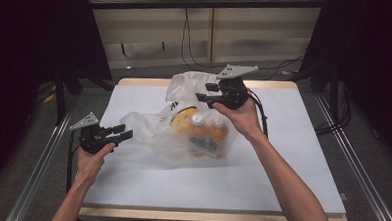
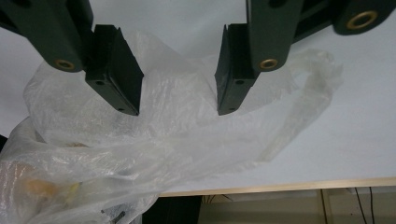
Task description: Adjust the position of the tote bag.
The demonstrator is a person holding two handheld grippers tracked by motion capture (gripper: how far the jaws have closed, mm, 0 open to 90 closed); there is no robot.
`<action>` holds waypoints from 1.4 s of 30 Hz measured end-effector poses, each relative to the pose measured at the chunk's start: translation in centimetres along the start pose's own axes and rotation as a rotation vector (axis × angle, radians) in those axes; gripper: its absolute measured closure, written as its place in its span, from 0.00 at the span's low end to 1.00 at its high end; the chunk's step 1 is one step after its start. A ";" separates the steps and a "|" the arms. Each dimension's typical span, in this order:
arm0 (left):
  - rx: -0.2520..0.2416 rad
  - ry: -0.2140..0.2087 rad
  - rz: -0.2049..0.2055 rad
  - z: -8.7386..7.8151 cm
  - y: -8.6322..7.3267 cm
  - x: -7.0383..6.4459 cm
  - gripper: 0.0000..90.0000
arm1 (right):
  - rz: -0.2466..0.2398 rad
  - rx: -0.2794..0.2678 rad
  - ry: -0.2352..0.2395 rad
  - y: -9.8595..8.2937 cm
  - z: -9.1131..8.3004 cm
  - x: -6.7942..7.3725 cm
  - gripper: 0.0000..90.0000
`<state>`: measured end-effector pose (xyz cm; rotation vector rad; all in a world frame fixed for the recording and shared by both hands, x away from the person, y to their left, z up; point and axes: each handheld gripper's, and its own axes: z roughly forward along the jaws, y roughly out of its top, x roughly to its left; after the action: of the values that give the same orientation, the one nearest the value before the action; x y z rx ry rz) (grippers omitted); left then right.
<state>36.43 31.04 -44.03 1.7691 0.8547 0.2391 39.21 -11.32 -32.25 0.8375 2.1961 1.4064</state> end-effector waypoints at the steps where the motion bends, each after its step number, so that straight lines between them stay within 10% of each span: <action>1: -0.002 -0.007 -0.005 0.1 0.0 0.0 0.57 | 0.000 0.000 0.000 0.0 0.0 0.0 0.59; 10: 0.007 -0.011 0.011 0.2 -0.2 -0.2 0.90 | 0.020 0.004 0.039 -0.4 0.3 -0.3 1.00; 42: -0.105 -0.043 0.063 -2.0 2.8 -2.5 1.00 | 0.095 -0.144 0.018 -0.5 -4.4 -2.0 1.00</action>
<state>34.79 30.51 -40.20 1.6990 0.7437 0.2808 37.89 -15.78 -30.87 0.8902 2.0626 1.6017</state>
